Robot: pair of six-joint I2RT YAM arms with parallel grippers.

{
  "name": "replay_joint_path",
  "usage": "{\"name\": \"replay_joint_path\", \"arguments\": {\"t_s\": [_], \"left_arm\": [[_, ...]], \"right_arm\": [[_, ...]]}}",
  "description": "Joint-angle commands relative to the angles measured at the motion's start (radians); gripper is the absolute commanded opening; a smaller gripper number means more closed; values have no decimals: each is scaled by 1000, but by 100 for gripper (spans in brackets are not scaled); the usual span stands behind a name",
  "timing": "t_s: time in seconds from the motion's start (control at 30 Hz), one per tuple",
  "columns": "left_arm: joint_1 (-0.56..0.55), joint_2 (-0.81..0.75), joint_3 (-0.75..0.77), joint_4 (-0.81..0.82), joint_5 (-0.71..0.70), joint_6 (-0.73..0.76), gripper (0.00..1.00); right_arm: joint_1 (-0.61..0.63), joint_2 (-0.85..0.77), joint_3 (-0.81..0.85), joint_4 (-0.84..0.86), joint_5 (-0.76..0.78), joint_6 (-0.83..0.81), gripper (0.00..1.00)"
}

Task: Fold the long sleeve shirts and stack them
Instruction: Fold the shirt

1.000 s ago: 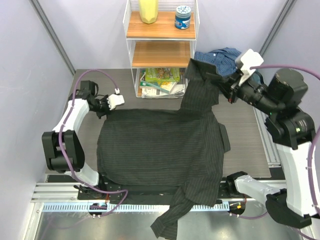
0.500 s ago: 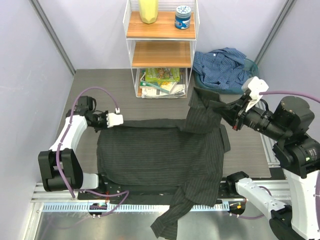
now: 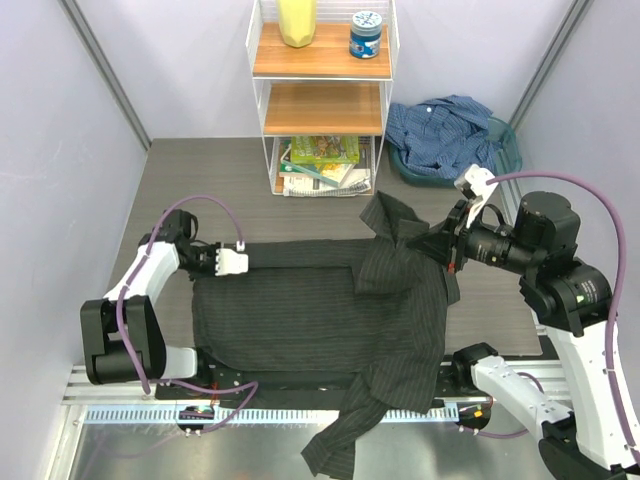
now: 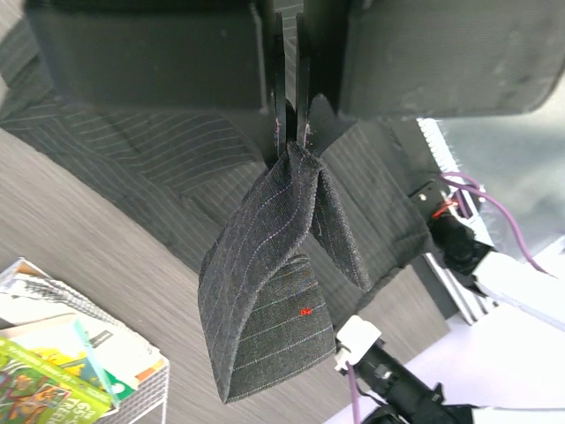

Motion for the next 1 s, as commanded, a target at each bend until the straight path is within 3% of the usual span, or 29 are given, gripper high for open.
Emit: {"name": "replay_joint_path", "arguments": {"t_s": [0.0,0.2,0.3,0.57,0.83,0.97], "left_arm": [[7,-2,2,35,-5,34,0],[7,-47,8,5,24,35,0],[5,-48,45,-34,43,24,0],[5,-67,23,-109,18,86,0],[5,-64,-64,-92,-31,146,0],[7,-54,-81,-69,-35,150,13]], "right_arm": [[0,3,-6,74,-50,72,1],[-2,32,82,117,-100,164,1],[-2,54,158,78,-70,123,1],[-2,26,104,11,-32,34,1],[-3,-18,54,-42,-96,9,1],[-2,-47,-8,-32,-137,9,1]]}}
